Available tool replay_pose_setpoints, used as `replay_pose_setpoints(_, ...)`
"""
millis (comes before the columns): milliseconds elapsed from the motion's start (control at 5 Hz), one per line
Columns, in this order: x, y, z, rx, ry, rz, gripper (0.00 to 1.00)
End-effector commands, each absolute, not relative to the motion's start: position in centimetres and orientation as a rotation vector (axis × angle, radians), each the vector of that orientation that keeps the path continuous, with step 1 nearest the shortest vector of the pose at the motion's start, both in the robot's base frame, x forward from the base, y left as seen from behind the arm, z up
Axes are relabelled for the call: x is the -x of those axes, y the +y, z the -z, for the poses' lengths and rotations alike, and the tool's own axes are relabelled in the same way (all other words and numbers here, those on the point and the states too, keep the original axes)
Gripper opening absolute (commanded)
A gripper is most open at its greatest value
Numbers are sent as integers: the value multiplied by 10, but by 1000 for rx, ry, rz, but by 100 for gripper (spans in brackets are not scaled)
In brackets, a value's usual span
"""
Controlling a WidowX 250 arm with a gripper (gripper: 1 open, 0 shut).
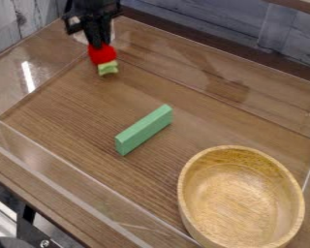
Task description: Move the red fruit to the right
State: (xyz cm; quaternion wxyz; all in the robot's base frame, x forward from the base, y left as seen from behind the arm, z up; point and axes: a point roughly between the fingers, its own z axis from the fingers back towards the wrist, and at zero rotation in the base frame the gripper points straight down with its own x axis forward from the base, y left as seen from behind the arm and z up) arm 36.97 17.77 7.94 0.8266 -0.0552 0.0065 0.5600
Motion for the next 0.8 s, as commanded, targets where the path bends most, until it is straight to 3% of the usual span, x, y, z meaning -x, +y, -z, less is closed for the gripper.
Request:
replay_pose_setpoints(0, -373, 165, -144, 174, -108, -1164, 0)
replay_pose_setpoints(200, -372, 140, -160, 213, -104, -1125, 0)
replay_pose_setpoints(600, -368, 76, -136, 204, -70, -1043, 0)
